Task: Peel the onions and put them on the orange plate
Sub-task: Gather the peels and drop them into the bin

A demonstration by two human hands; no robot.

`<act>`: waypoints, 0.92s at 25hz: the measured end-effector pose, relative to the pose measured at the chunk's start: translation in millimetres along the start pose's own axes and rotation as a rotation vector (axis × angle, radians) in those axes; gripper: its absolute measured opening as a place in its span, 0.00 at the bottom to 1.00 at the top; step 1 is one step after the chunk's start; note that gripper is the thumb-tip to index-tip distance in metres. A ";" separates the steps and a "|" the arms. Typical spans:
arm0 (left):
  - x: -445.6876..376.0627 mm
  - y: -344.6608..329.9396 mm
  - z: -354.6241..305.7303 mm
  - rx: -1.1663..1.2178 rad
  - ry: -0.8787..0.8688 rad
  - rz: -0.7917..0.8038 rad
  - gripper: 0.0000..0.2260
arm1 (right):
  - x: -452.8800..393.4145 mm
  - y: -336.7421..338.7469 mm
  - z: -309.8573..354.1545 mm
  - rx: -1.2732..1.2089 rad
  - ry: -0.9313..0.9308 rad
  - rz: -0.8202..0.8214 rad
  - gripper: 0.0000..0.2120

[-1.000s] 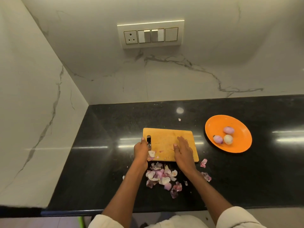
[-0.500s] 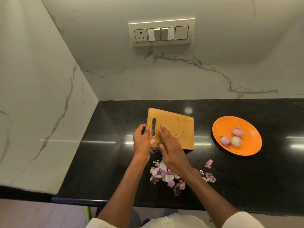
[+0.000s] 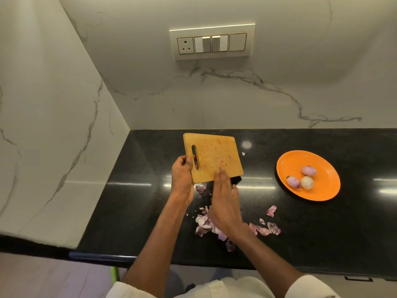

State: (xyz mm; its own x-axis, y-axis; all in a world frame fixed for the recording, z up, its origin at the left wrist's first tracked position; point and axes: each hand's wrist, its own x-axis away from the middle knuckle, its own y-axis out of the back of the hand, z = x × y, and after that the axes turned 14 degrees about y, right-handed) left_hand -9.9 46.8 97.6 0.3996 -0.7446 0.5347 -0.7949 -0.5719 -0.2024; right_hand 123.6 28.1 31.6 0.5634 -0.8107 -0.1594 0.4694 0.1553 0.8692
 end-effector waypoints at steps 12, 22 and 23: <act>0.8 17.7 -10.1 -0.119 -0.034 -0.095 0.14 | -22.1 -5.3 -19.5 -0.023 0.091 0.090 0.55; -4.5 26.1 -14.0 -0.180 -0.056 -0.094 0.15 | -93.5 10.0 22.7 -0.330 0.144 -0.111 0.28; -3.0 27.7 -18.1 -0.150 -0.057 -0.089 0.15 | -96.4 4.8 15.2 -0.283 0.121 -0.118 0.29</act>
State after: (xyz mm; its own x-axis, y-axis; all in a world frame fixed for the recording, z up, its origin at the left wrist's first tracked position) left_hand -41.4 39.4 105.3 0.4934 -0.7141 0.4967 -0.8126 -0.5820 -0.0295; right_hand 61.2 98.4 58.2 0.5627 -0.7621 -0.3203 0.6970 0.2292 0.6794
